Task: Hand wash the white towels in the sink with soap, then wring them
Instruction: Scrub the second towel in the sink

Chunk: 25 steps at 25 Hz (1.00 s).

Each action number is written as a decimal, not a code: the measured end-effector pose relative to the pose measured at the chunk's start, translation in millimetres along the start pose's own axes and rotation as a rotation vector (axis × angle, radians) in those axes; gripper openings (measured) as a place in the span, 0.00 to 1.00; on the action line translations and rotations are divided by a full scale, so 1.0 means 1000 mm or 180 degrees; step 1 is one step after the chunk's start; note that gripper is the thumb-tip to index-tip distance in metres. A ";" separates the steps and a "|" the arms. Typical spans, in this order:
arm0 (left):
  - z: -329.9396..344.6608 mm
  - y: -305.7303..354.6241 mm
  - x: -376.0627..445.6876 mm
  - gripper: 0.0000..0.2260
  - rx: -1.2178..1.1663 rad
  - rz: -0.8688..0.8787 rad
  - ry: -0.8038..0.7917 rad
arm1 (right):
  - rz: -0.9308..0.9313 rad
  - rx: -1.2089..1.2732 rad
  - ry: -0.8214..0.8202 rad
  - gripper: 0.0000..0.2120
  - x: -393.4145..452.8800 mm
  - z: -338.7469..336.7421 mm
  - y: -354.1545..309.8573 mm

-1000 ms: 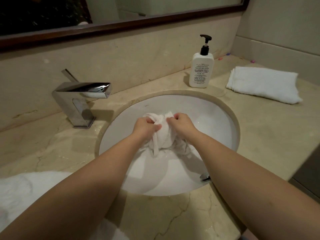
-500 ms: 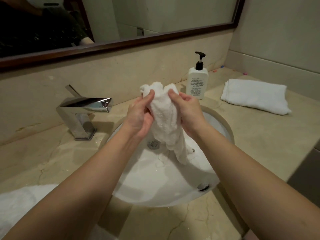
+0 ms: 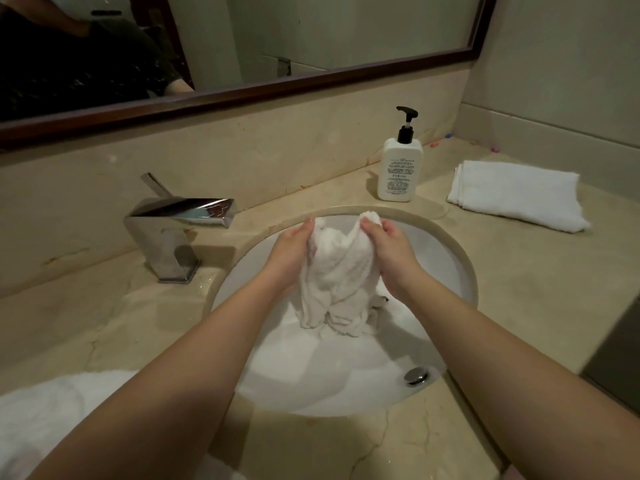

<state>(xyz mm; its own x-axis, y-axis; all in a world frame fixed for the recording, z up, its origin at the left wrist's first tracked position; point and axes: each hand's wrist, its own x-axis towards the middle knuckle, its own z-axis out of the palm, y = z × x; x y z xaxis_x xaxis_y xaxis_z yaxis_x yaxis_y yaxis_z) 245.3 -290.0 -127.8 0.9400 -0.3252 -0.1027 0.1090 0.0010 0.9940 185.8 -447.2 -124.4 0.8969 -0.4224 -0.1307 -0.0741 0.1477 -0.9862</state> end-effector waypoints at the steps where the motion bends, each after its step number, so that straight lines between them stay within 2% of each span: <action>1: -0.002 -0.003 0.002 0.17 -0.0071 -0.0141 -0.0082 | 0.0057 0.0018 -0.0043 0.13 0.000 -0.002 0.001; 3: -0.005 -0.007 0.001 0.13 -0.0338 -0.0490 -0.0483 | 0.0129 0.0003 -0.0151 0.16 -0.001 -0.004 0.004; 5: -0.004 -0.010 -0.002 0.14 -0.0674 -0.0759 -0.0854 | 0.0193 0.0097 -0.0156 0.15 -0.003 -0.005 0.005; 6: -0.002 -0.013 -0.001 0.15 -0.0841 -0.0829 -0.0882 | 0.0243 0.0162 -0.0129 0.14 -0.005 -0.006 0.005; 9: 0.006 -0.014 0.000 0.15 -0.0893 -0.0869 -0.0432 | 0.0042 -0.0004 -0.0323 0.12 -0.009 -0.006 0.008; 11: 0.010 -0.010 -0.001 0.10 -0.0034 -0.0440 -0.0057 | -0.0208 -0.0310 -0.0335 0.16 -0.011 -0.006 0.011; 12: 0.010 -0.008 -0.003 0.09 0.0439 -0.0179 0.0065 | -0.0280 -0.0348 -0.0210 0.16 -0.013 -0.005 0.011; 13: 0.011 -0.007 -0.004 0.12 0.0595 -0.0042 0.0111 | -0.0358 -0.0299 -0.0091 0.14 -0.013 -0.005 0.010; 16: 0.013 -0.002 -0.005 0.19 -0.0226 -0.0237 0.0218 | -0.0462 -0.0109 0.0031 0.09 -0.015 -0.006 0.010; 18: 0.012 0.000 -0.004 0.19 -0.0608 -0.0261 0.0502 | -0.0600 -0.0508 0.0255 0.16 -0.018 -0.004 0.010; 20: 0.011 0.001 0.001 0.18 -0.0537 -0.0188 0.0622 | -0.0745 -0.1234 0.0497 0.24 -0.018 -0.005 0.010; 21: 0.010 0.000 0.004 0.18 -0.0438 -0.0140 0.0682 | -0.0693 -0.1397 0.0541 0.24 -0.019 -0.005 0.009; 23: 0.009 0.000 0.005 0.21 -0.0256 -0.0028 0.0665 | -0.0405 -0.1088 0.0415 0.20 -0.019 -0.008 0.007; 25: 0.005 -0.004 0.005 0.20 -0.0020 0.0141 0.0396 | -0.0255 -0.0659 0.0221 0.13 -0.017 -0.011 0.006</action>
<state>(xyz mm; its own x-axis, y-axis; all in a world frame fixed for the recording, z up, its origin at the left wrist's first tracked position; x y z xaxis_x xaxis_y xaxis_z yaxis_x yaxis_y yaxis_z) 248.1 -296.8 -131.6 0.9768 -0.2049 -0.0629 0.0681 0.0187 0.9975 165.1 -448.7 -129.1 0.8719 -0.4871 -0.0507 -0.0982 -0.0724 -0.9925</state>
